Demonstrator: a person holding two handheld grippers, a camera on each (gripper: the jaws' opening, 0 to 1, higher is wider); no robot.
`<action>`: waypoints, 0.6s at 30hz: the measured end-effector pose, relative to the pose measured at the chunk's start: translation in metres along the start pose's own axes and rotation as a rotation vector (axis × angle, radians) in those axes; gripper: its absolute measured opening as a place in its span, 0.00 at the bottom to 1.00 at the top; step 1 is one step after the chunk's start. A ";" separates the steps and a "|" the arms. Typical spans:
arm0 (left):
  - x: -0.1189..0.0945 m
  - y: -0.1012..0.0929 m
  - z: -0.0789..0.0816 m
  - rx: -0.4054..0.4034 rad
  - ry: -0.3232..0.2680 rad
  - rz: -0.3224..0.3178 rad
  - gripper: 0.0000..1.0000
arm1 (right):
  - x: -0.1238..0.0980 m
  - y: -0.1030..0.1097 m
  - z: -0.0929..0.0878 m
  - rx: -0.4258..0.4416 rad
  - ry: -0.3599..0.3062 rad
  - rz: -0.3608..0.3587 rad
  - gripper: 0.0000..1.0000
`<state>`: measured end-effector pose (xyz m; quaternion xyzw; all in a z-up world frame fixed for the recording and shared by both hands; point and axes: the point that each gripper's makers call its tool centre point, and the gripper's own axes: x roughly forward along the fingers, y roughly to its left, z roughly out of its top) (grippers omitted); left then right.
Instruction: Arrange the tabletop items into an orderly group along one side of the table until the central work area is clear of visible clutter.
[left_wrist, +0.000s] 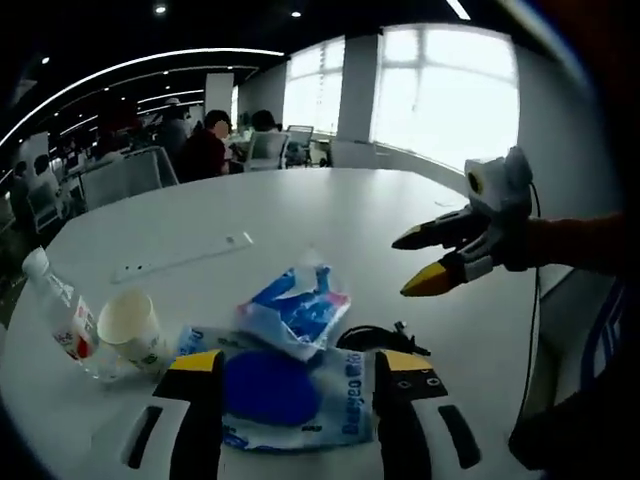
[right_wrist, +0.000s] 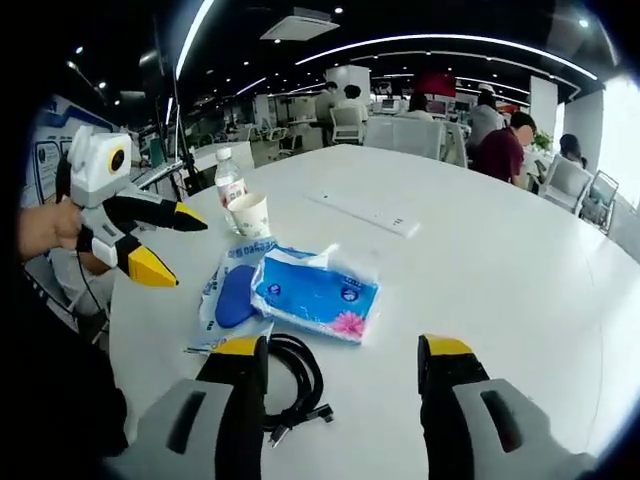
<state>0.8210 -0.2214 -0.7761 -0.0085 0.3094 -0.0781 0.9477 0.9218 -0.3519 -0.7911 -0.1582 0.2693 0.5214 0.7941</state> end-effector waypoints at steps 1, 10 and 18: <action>0.006 0.002 -0.003 -0.007 0.006 0.003 0.55 | 0.002 -0.001 0.001 0.000 0.003 -0.001 0.52; 0.032 -0.001 -0.006 -0.034 0.038 -0.007 0.38 | 0.024 -0.013 -0.006 0.014 0.026 -0.021 0.41; 0.046 0.004 0.000 -0.065 0.039 0.012 0.32 | 0.038 -0.026 -0.008 0.056 0.028 -0.050 0.31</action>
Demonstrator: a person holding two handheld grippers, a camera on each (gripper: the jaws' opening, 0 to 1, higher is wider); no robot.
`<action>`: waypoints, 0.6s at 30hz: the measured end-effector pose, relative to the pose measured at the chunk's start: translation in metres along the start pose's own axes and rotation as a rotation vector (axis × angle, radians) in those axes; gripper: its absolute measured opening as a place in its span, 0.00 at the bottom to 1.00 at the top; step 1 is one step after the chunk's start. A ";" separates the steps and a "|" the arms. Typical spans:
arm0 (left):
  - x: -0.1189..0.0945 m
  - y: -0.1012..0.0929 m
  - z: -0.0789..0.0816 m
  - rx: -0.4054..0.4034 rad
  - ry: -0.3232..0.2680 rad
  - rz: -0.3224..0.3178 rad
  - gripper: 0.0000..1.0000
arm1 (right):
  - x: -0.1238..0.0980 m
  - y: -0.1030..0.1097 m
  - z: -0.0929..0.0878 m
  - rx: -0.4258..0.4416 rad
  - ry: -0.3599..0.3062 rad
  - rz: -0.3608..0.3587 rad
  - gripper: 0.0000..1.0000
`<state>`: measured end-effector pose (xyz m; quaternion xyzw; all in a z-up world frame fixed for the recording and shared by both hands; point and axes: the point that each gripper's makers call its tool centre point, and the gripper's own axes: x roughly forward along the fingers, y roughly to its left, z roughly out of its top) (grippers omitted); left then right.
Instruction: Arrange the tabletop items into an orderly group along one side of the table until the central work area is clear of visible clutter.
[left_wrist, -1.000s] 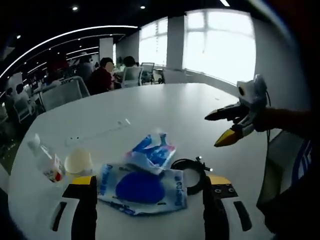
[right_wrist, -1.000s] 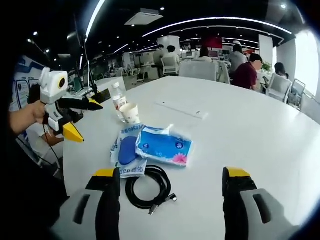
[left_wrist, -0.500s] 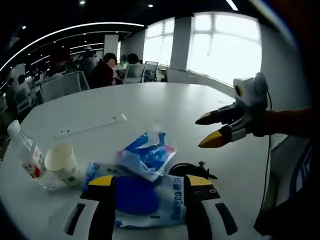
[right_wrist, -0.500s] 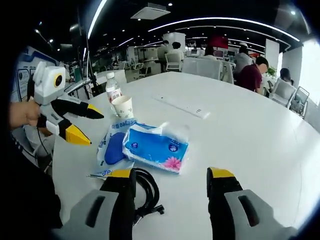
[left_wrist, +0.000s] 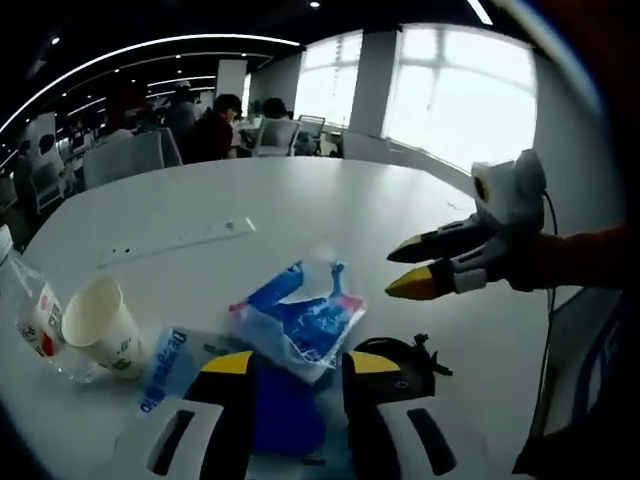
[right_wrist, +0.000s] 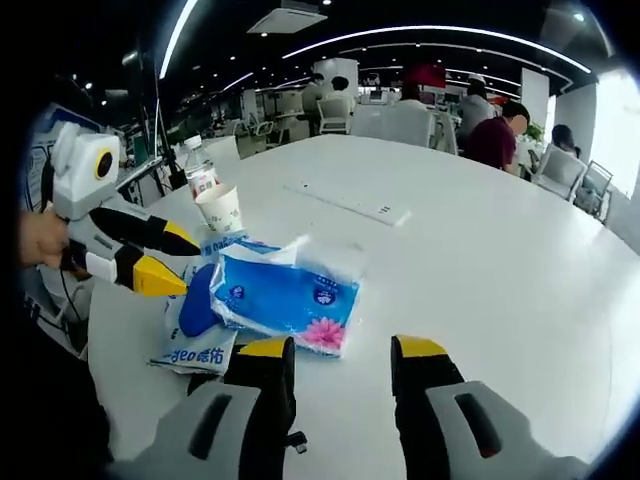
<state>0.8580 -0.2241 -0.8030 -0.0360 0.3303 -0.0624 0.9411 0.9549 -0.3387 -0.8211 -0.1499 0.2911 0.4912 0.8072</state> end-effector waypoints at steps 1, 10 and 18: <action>0.001 0.002 0.000 -0.003 0.002 0.004 0.31 | 0.001 -0.001 0.000 0.004 0.002 -0.002 0.30; 0.015 0.004 -0.004 -0.049 0.023 0.029 0.25 | 0.020 -0.006 -0.001 0.057 0.008 -0.002 0.23; 0.025 0.009 -0.011 -0.067 0.050 0.046 0.19 | 0.038 -0.011 0.003 0.205 0.013 0.024 0.21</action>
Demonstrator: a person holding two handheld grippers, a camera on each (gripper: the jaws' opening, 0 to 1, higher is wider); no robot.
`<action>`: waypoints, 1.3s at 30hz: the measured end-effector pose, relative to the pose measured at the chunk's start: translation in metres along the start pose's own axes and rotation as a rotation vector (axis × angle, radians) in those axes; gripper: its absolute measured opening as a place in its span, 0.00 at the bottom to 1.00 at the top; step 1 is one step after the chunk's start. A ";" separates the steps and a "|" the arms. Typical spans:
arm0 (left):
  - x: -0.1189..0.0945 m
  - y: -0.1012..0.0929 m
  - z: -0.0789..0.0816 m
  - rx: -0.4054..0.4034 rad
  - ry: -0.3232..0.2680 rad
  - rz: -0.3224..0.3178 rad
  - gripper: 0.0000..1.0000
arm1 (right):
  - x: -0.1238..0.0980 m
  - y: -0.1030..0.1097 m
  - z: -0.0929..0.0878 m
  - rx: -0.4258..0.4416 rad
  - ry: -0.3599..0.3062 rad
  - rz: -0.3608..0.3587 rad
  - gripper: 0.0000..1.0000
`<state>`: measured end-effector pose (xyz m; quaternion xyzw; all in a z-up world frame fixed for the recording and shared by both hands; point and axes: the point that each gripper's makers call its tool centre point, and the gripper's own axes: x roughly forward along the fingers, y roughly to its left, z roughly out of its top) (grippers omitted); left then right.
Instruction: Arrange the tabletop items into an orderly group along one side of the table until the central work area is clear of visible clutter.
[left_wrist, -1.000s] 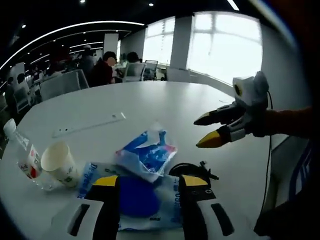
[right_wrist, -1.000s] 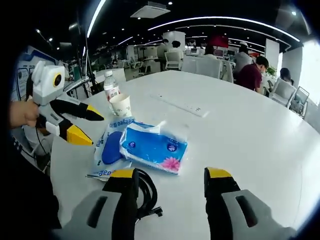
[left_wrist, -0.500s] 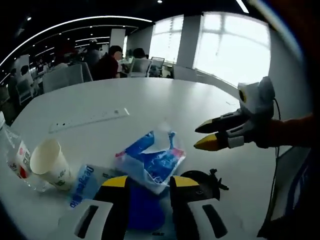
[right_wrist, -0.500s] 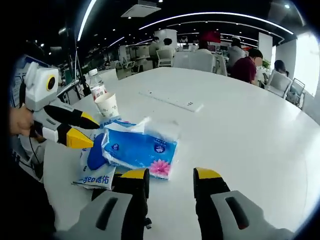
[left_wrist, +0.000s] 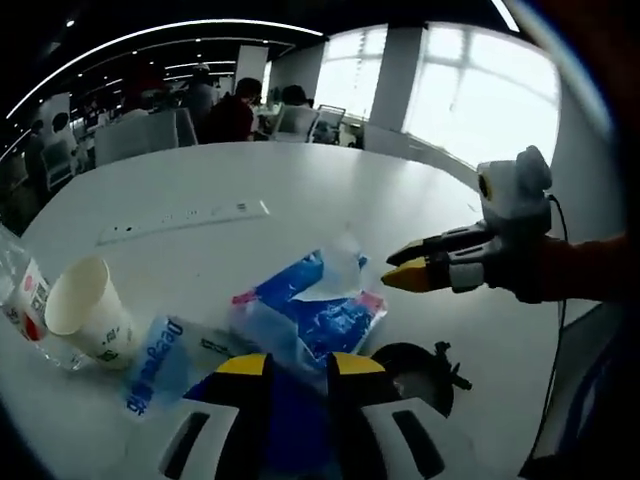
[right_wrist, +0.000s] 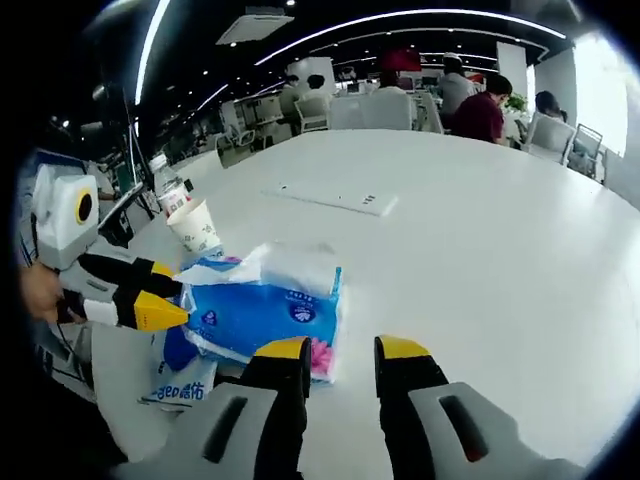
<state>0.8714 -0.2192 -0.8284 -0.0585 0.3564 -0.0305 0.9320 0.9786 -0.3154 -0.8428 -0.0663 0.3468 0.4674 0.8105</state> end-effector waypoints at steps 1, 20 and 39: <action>0.001 0.000 -0.001 -0.017 0.003 -0.004 0.18 | 0.000 0.000 0.000 0.009 -0.001 -0.001 0.21; 0.012 0.007 -0.012 -0.029 0.025 -0.003 0.01 | 0.007 0.002 -0.014 0.039 0.019 0.033 0.00; -0.001 -0.001 0.000 0.010 0.008 -0.028 0.00 | -0.013 0.011 -0.001 0.068 -0.048 0.021 0.00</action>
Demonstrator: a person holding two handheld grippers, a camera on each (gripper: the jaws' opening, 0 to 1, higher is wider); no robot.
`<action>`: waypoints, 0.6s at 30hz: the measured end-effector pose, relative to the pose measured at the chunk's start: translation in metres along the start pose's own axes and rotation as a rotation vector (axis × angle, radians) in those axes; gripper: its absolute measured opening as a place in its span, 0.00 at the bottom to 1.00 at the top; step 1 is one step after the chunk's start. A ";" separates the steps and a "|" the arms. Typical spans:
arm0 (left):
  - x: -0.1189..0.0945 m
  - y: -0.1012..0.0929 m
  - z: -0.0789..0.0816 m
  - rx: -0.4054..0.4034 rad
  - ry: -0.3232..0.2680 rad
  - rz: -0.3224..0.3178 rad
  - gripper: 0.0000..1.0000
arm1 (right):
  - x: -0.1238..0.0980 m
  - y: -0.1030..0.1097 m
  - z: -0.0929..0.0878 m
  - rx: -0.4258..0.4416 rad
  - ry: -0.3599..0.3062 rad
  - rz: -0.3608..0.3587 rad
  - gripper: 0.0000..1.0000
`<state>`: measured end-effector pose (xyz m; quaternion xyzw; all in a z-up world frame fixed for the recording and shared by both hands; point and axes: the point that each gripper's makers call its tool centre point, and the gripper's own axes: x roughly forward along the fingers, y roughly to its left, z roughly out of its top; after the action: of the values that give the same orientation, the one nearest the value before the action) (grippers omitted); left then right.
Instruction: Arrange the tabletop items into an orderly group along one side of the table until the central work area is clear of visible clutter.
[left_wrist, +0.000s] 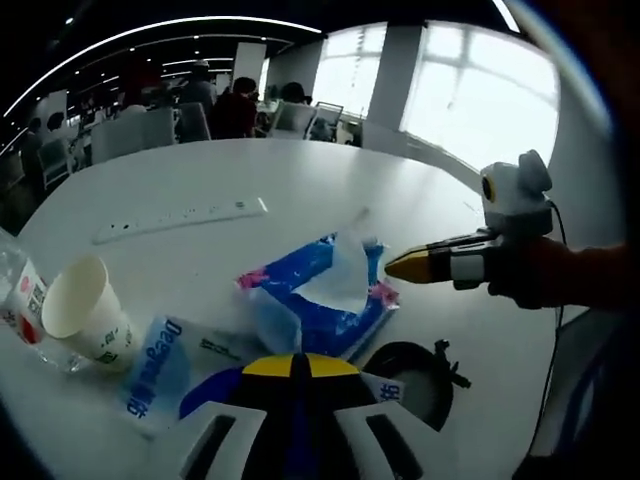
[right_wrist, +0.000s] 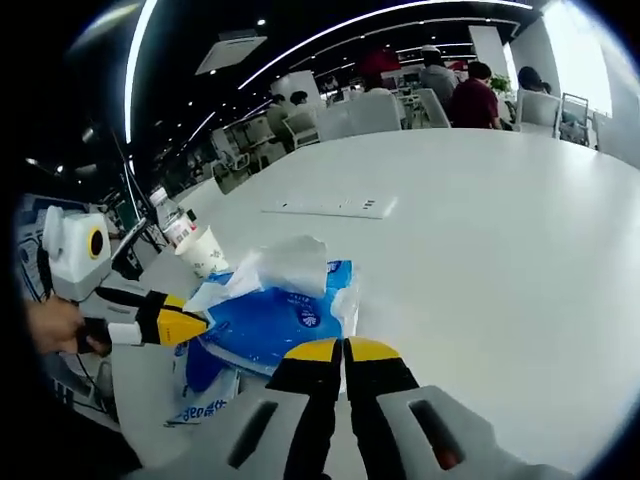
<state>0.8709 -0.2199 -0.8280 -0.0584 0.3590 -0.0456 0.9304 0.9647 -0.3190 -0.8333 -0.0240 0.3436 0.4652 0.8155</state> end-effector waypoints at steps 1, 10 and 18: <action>-0.001 0.000 0.001 0.000 -0.002 -0.001 0.00 | -0.002 0.001 0.000 0.004 -0.003 -0.001 0.00; -0.005 -0.002 0.019 0.006 -0.032 -0.019 0.00 | -0.010 -0.003 0.016 0.044 -0.066 -0.040 0.00; -0.005 -0.006 0.031 0.014 -0.041 -0.036 0.00 | -0.023 -0.009 0.027 0.061 -0.105 -0.071 0.00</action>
<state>0.8877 -0.2231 -0.8015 -0.0592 0.3386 -0.0636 0.9369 0.9788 -0.3317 -0.8015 0.0133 0.3133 0.4257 0.8488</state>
